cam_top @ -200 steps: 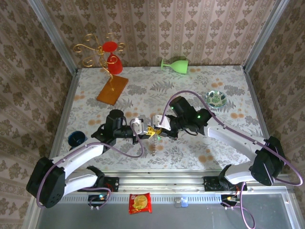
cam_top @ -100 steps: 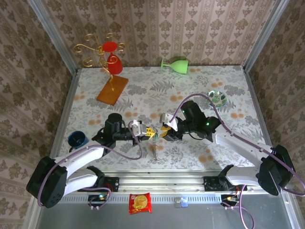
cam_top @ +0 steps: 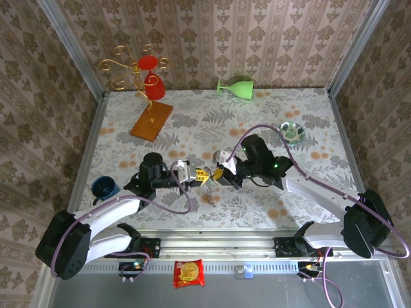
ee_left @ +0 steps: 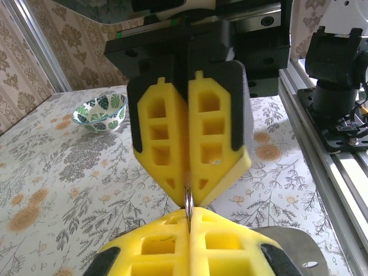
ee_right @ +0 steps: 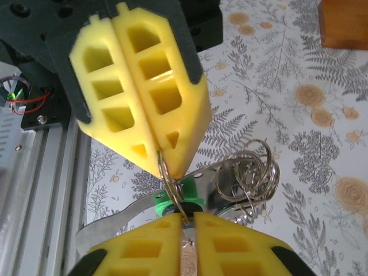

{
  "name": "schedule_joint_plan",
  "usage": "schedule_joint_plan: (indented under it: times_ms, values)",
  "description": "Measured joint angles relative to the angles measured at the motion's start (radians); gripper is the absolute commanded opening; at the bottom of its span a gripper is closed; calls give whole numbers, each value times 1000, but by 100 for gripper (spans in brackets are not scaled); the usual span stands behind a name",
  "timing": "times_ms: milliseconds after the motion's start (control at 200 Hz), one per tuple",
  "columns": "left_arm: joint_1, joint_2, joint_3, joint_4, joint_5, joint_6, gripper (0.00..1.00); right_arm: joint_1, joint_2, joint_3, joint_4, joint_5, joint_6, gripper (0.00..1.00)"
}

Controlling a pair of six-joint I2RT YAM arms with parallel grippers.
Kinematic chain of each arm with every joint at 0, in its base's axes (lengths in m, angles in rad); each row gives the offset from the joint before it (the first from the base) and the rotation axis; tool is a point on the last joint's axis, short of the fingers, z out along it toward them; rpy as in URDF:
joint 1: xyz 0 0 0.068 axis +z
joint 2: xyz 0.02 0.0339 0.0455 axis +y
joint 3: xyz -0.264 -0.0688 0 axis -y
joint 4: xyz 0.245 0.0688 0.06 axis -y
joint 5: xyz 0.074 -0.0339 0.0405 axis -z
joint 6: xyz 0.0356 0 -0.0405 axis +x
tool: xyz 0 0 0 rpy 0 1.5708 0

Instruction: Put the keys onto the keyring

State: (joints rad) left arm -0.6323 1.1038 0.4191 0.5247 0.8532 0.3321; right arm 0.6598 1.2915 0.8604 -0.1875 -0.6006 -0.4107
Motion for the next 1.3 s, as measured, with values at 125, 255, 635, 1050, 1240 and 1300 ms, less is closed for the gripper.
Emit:
schedule_joint_plan:
  times_ms: [125, 255, 635, 1050, 1240, 1300]
  values:
    - [6, 0, 0, 0, 0, 0, 0, 0, 0, 0, -1, -3, 3, 8]
    - [6, 0, 0, 0, 0, 0, 0, 0, 0, 0, -2, -7, 5, 1]
    - [5, 0, 0, 1, 5, 0, 0, 0, 21, 9, -24, -7, -5, 0]
    - [5, 2, -14, 38, 15, -17, 0, -8, 24, 15, -43, -9, -2, 28]
    - [5, 18, -14, 72, 16, -33, 0, -10, -16, -16, 29, -26, 15, 28]
    - [5, 26, -14, 84, 16, -42, 0, -10, -16, -24, 51, -33, 27, 27]
